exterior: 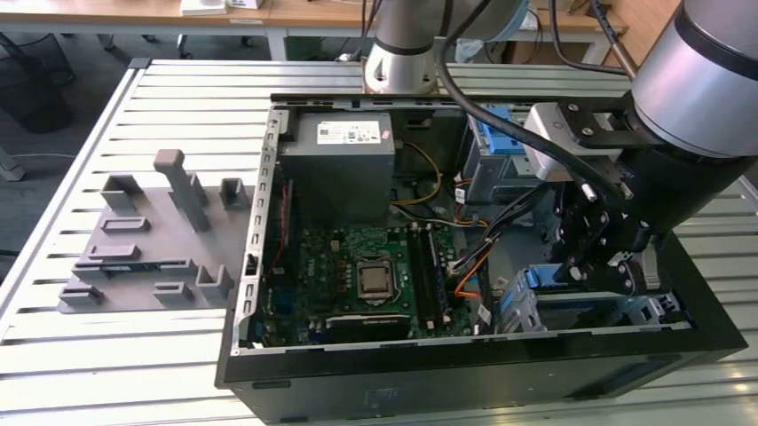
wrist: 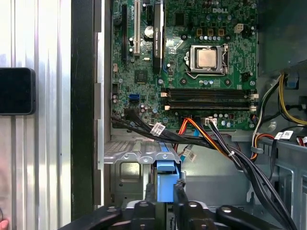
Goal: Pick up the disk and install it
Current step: 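Insert the disk into the insertion slot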
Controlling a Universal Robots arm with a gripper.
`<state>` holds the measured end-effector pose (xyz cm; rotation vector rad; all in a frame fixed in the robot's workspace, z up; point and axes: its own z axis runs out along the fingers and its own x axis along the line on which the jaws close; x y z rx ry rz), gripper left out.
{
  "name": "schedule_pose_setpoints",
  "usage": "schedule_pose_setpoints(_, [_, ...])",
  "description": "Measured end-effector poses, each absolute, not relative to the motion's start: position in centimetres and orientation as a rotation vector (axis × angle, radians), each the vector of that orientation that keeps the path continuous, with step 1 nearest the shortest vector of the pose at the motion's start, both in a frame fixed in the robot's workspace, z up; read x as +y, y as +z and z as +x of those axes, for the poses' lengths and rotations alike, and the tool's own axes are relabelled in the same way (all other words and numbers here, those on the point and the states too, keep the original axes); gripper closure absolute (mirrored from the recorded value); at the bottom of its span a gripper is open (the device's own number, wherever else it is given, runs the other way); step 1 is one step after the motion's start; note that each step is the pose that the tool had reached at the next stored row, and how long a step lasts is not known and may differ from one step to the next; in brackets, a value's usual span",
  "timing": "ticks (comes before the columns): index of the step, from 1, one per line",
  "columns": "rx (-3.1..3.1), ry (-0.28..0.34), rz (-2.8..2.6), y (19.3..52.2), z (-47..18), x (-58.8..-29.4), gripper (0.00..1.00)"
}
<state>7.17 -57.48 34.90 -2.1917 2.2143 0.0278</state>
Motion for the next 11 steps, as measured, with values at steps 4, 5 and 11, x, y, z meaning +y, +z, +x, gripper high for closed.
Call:
schedule_pose_setpoints(4, [2.214, 0.028, -2.192, 34.89, 7.17, -57.48, 0.81])
schedule_pose_setpoints(5, [2.214, 0.028, -2.192, 34.89, 7.17, -57.48, 0.87])
schedule_pose_setpoints(11, [2.214, 0.028, -2.192, 34.87, 7.17, -57.48, 0.89])
